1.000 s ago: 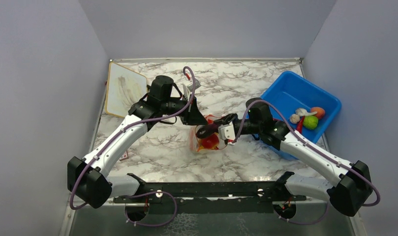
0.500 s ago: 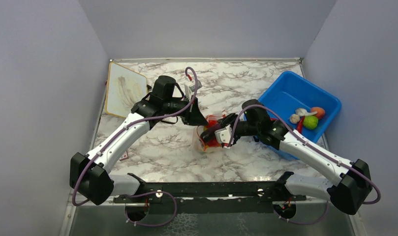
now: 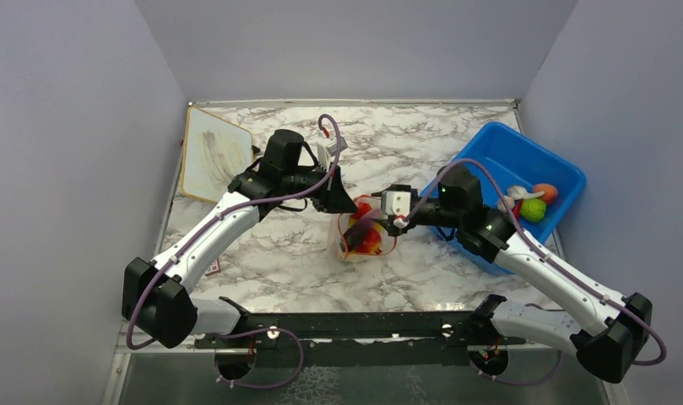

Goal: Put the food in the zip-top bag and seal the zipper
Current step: Place the fake vegetable in the zipper food storage bag, then zip the zipper food storage bag at the center of the board.

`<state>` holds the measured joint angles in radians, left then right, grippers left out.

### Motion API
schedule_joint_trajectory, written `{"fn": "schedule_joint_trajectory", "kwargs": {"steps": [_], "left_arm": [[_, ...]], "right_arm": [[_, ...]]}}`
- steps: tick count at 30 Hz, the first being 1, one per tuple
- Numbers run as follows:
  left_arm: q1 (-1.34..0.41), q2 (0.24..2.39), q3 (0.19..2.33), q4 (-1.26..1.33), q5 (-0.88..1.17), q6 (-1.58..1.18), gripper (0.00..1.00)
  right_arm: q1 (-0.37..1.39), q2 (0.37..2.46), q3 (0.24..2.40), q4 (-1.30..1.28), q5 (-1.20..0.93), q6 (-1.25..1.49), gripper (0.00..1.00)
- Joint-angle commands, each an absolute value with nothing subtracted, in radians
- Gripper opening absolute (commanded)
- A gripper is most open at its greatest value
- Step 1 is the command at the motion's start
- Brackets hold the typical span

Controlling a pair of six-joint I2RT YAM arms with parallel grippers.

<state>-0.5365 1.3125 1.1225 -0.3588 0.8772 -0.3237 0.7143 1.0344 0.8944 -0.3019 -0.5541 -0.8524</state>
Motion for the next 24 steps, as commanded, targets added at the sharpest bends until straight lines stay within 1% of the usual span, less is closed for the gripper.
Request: {"fn": "schedule_joint_trajectory", "kwargs": {"steps": [1, 4, 5, 6, 9, 13, 16, 21, 24], "left_arm": [[-0.536, 1.288, 1.146, -0.336, 0.775, -0.299, 0.0], [-0.536, 1.279, 1.136, -0.331, 0.73, -0.286, 0.0], [-0.535, 1.275, 1.133, -0.329, 0.723, -0.277, 0.0], [-0.536, 1.273, 1.13, -0.326, 0.715, -0.269, 0.0], [-0.537, 1.258, 1.112, -0.309, 0.694, -0.212, 0.0], [-0.537, 1.227, 1.11, -0.273, 0.684, -0.134, 0.0], [-0.537, 1.196, 1.081, -0.217, 0.721, -0.049, 0.0], [-0.537, 1.187, 1.106, -0.263, 0.822, 0.099, 0.0], [-0.537, 1.16, 1.101, -0.276, 0.863, 0.173, 0.0]], "right_arm": [[0.721, 0.964, 0.879, -0.043, -0.465, -0.258, 0.51], [0.721, 0.947, 0.896, -0.013, -0.321, 0.106, 0.49], [0.721, 0.947, 0.912, -0.043, -0.292, 0.173, 0.49], [0.721, 0.945, 0.925, -0.074, -0.296, 0.183, 0.49], [0.721, 0.912, 0.912, -0.12, -0.408, -0.016, 0.49], [0.721, 0.847, 0.931, -0.259, -0.379, -0.134, 0.5], [0.721, 0.811, 0.903, -0.336, -0.439, -0.294, 0.51], [0.721, 0.788, 0.874, -0.428, -0.408, -0.402, 0.5], [0.721, 0.779, 0.848, -0.424, -0.41, -0.435, 0.5]]}}
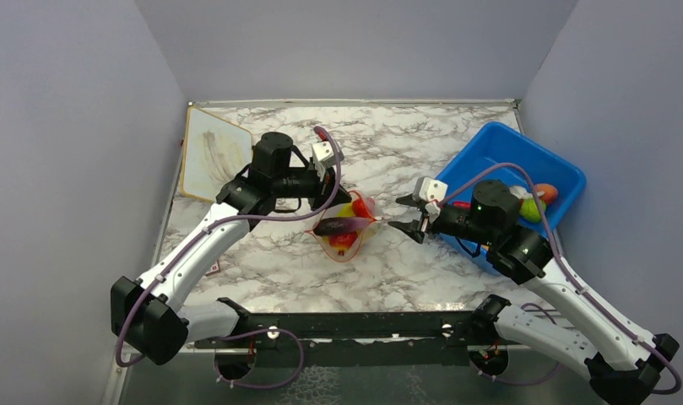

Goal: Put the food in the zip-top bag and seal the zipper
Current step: Zip the zipper food storage bag at the center of the board.

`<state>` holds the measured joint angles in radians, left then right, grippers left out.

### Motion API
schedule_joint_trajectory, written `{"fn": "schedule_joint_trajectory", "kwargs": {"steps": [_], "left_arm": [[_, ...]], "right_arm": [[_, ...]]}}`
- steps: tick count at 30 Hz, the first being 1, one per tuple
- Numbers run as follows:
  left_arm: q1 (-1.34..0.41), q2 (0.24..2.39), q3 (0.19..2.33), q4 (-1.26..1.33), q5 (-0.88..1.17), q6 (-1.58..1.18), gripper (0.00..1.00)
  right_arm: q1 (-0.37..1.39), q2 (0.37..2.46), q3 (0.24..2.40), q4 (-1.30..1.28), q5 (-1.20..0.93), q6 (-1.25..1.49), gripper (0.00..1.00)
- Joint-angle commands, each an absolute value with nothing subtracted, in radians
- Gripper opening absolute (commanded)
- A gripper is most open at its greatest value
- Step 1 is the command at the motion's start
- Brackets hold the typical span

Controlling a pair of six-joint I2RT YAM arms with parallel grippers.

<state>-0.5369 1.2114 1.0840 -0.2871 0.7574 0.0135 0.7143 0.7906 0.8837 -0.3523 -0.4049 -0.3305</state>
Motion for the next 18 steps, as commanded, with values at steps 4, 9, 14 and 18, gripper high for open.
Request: {"fn": "schedule_joint_trajectory", "kwargs": {"steps": [4, 9, 14, 18], "left_arm": [[-0.537, 1.15, 1.107, -0.285, 0.857, 0.189, 0.0], [-0.537, 1.16, 1.105, -0.288, 0.854, 0.174, 0.0], [-0.537, 1.154, 1.092, -0.29, 0.846, 0.173, 0.0], [-0.537, 1.152, 1.083, -0.29, 0.847, 0.178, 0.0]], "right_arm": [[0.721, 0.788, 0.769, -0.356, -0.486, -0.503, 0.49], [0.721, 0.787, 0.608, -0.129, -0.552, -0.52, 0.48], [0.721, 0.787, 0.538, 0.042, -0.574, -0.546, 0.48], [0.721, 0.821, 0.554, 0.051, -0.583, -0.567, 0.47]]}}
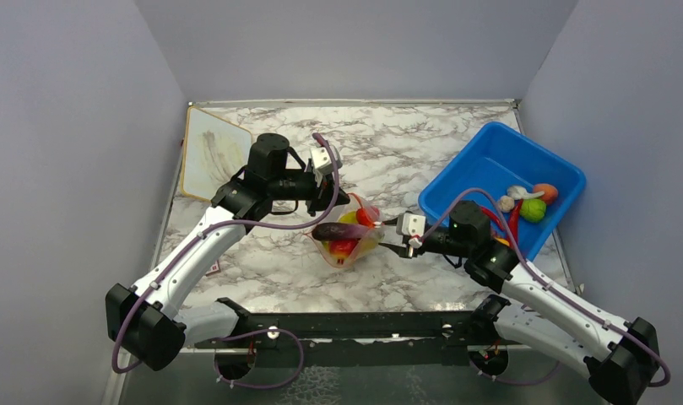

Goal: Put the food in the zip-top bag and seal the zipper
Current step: Zip the zipper food storage bag at the center of the board.

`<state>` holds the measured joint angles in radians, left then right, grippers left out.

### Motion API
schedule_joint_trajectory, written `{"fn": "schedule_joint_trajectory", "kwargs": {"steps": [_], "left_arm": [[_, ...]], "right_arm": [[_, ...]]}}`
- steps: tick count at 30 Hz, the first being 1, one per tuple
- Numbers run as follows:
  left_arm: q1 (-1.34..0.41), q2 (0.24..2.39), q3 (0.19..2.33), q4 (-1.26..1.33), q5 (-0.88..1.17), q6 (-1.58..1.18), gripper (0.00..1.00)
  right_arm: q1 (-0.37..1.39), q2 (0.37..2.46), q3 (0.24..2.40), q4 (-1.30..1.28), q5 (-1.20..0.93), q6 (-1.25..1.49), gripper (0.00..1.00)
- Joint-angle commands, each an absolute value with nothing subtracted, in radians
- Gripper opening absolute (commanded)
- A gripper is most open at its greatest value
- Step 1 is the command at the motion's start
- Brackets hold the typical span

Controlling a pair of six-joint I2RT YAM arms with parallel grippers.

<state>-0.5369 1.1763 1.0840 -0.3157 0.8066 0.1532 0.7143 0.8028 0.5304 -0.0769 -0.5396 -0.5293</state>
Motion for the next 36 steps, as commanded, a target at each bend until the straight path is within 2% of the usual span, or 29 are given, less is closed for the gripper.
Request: {"fn": "schedule_joint_trajectory", "kwargs": {"steps": [1, 8, 15, 20, 22, 23, 24, 26, 30, 31, 36], "left_arm": [[-0.537, 1.153, 1.083, -0.291, 0.85, 0.179, 0.0], [-0.537, 1.154, 1.074, -0.29, 0.847, 0.19, 0.0], [-0.537, 1.17, 1.071, -0.283, 0.862, 0.183, 0.0], [-0.538, 1.167, 1.063, -0.276, 0.859, 0.177, 0.0], [-0.537, 1.161, 1.053, -0.265, 0.854, 0.17, 0.0], [-0.537, 1.157, 1.049, -0.255, 0.848, 0.164, 0.0], [-0.537, 1.153, 1.041, -0.243, 0.841, 0.156, 0.0], [-0.537, 1.143, 1.032, -0.223, 0.817, 0.153, 0.07], [-0.537, 1.117, 1.049, -0.226, 0.724, 0.19, 0.36], [-0.537, 1.109, 1.054, -0.228, 0.698, 0.202, 0.4], [-0.537, 1.068, 1.047, -0.252, 0.626, 0.255, 0.49]], "right_arm": [[0.721, 0.828, 0.559, 0.049, -0.586, -0.571, 0.47], [0.721, 0.838, 0.58, 0.059, -0.598, -0.577, 0.45], [0.721, 0.86, 0.563, 0.135, -0.661, -0.549, 0.39], [0.721, 0.865, 0.545, 0.169, -0.654, -0.556, 0.26], [0.721, 0.861, 0.542, 0.169, -0.631, -0.566, 0.13], [0.721, 0.858, 0.54, 0.171, -0.622, -0.567, 0.03], [0.721, 0.852, 0.54, 0.17, -0.614, -0.565, 0.01], [0.721, 0.841, 0.549, 0.17, -0.6, -0.525, 0.01], [0.721, 0.859, 0.661, 0.071, -0.507, -0.323, 0.01], [0.721, 0.87, 0.701, 0.02, -0.491, -0.294, 0.01], [0.721, 0.888, 0.764, -0.073, -0.42, -0.231, 0.01]]}}
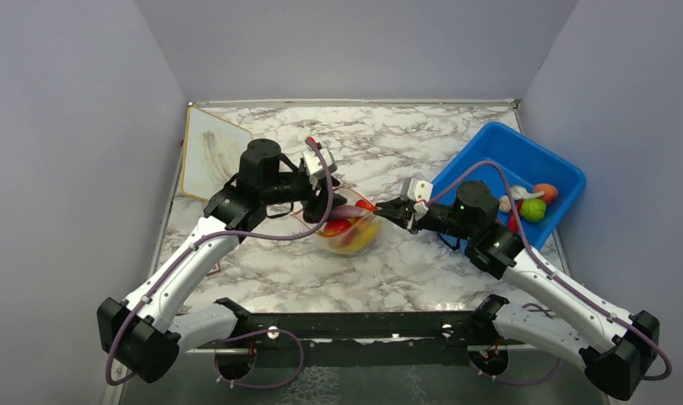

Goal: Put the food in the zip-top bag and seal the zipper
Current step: Zip the zipper food storage bag at the center of the board.

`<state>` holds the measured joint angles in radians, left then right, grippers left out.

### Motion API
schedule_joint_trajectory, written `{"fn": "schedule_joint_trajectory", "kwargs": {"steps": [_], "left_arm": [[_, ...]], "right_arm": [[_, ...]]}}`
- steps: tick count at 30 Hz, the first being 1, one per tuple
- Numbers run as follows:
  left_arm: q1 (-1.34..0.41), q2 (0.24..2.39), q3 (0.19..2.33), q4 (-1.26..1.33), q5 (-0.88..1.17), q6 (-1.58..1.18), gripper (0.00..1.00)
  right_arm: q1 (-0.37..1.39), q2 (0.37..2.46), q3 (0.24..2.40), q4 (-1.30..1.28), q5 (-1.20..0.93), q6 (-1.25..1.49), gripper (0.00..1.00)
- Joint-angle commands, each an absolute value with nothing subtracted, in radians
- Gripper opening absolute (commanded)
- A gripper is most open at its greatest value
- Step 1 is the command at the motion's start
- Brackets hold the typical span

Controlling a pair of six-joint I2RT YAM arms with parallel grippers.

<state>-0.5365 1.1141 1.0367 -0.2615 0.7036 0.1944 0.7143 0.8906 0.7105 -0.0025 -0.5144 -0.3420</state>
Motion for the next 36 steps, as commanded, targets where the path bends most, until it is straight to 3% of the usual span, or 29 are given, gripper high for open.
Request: {"fn": "schedule_joint_trajectory", "kwargs": {"steps": [1, 8, 16, 22, 30, 36], "left_arm": [[-0.537, 1.063, 1.039, -0.261, 0.626, 0.268, 0.5], [-0.538, 1.065, 1.01, -0.34, 0.537, 0.375, 0.5], [-0.556, 1.016, 1.053, -0.337, 0.875, 0.526, 0.52], [-0.608, 1.058, 1.06, -0.329, 0.98, 0.585, 0.62], [-0.659, 1.125, 1.084, -0.292, 0.98, 0.603, 0.72], [-0.692, 1.153, 1.064, -0.235, 0.892, 0.611, 0.73]], "right_arm": [[0.721, 0.883, 0.762, -0.064, -0.413, -0.219, 0.01], [0.721, 0.888, 0.736, -0.014, -0.439, -0.199, 0.01], [0.721, 0.935, 0.771, -0.001, -0.541, -0.203, 0.01], [0.721, 0.971, 0.85, -0.046, -0.532, -0.182, 0.01], [0.721, 0.974, 0.917, -0.115, -0.599, -0.206, 0.01], [0.721, 0.993, 0.922, -0.146, -0.676, -0.232, 0.01]]}}
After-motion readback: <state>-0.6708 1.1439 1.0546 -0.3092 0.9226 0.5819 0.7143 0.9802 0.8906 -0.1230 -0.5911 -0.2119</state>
